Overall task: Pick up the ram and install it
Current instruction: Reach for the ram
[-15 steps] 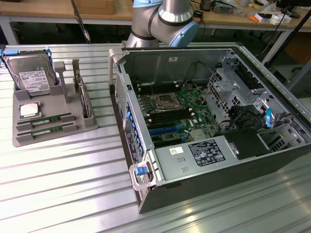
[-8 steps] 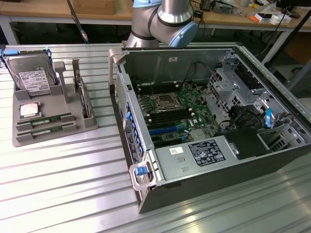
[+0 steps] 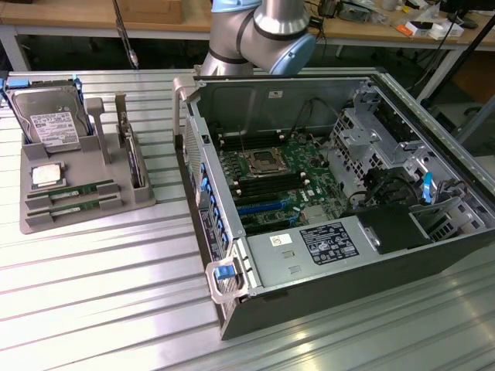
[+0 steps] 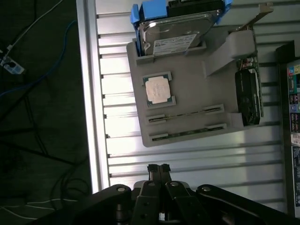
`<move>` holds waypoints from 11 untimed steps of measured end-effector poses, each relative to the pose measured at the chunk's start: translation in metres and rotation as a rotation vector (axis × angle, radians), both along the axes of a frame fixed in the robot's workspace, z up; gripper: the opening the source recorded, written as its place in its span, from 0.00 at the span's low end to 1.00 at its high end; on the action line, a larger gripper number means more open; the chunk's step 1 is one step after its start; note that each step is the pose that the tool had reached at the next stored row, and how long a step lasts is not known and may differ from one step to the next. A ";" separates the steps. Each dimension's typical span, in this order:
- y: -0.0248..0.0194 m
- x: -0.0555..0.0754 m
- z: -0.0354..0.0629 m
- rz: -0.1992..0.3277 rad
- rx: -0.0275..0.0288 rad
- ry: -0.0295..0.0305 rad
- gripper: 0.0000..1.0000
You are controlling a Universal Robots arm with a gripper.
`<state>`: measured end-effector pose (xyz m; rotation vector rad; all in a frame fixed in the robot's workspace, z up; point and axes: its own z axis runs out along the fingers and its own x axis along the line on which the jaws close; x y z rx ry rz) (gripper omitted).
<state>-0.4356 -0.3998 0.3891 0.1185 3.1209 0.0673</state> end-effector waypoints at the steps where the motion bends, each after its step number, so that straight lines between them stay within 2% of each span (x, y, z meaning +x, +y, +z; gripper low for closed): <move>1: 0.0000 0.006 -0.0005 0.000 0.0000 0.0012 0.10; 4: 0.0000 0.023 -0.0021 0.000 0.0000 0.0048 0.10; 8: 0.0000 0.062 -0.0081 0.000 0.0000 0.0142 0.10; 10: 0.0000 0.073 -0.0092 0.000 0.0000 0.0163 0.10; 11: 0.0000 0.086 -0.0093 0.000 0.0000 0.0205 0.10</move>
